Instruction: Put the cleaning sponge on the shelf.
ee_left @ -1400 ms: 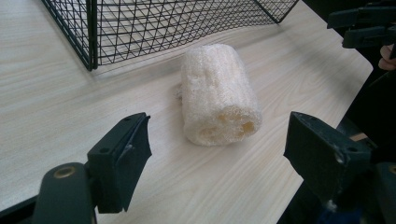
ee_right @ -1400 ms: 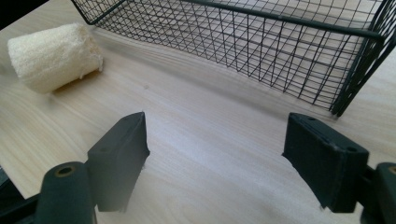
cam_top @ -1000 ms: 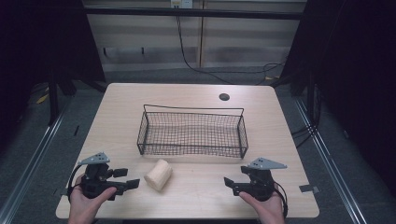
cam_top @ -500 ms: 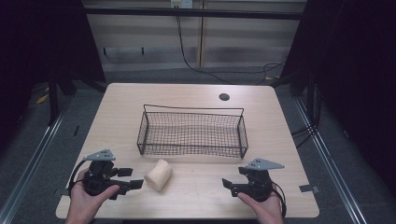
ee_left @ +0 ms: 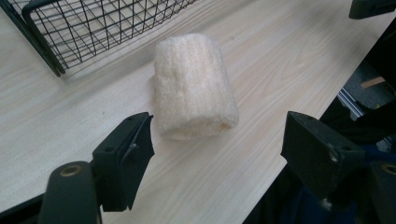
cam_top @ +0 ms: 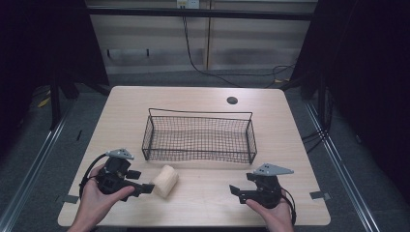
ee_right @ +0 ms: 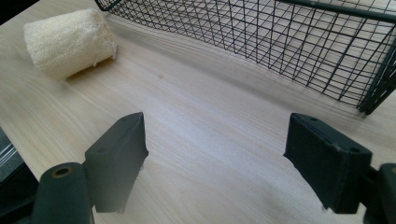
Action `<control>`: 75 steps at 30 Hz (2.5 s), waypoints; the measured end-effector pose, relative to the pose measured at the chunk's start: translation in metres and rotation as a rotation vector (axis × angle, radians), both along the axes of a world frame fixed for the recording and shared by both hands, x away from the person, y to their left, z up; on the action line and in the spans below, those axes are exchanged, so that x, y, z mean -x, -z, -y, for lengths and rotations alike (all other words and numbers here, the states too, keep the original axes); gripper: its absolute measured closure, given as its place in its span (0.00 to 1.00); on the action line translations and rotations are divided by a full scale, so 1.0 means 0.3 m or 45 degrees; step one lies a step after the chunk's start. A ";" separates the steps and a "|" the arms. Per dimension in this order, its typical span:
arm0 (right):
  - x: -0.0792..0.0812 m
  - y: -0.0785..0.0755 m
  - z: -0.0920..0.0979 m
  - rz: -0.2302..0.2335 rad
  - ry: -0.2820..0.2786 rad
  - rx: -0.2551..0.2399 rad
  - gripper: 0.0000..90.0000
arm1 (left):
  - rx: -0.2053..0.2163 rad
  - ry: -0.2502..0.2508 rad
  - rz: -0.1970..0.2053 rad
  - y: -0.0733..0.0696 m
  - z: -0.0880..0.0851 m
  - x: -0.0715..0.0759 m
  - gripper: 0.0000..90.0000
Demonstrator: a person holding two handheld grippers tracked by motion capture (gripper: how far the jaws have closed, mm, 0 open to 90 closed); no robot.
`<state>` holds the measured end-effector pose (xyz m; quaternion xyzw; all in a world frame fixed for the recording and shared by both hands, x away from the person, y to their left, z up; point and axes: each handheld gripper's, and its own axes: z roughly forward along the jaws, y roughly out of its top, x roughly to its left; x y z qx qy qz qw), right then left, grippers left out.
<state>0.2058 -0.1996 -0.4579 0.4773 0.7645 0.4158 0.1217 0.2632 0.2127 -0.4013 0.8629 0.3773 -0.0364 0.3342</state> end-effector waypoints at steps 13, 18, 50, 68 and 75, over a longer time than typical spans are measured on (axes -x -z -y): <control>-0.001 0.003 -0.003 -0.017 -0.011 0.003 0.22 | -0.063 0.047 -0.036 -0.026 0.077 -0.050 0.29; -0.002 0.004 -0.003 -0.017 -0.014 0.005 0.22 | -0.097 0.064 -0.059 -0.025 0.103 -0.064 0.28; -0.006 0.011 -0.007 -0.046 -0.029 0.008 0.21 | -0.459 0.049 -0.214 0.010 0.232 -0.167 0.24; -0.005 0.013 -0.011 -0.059 -0.037 0.007 0.21 | -0.590 0.045 -0.302 0.078 0.298 -0.198 0.22; -0.007 0.015 -0.013 -0.061 -0.040 0.007 0.20 | -0.626 0.048 -0.325 0.108 0.313 -0.207 0.22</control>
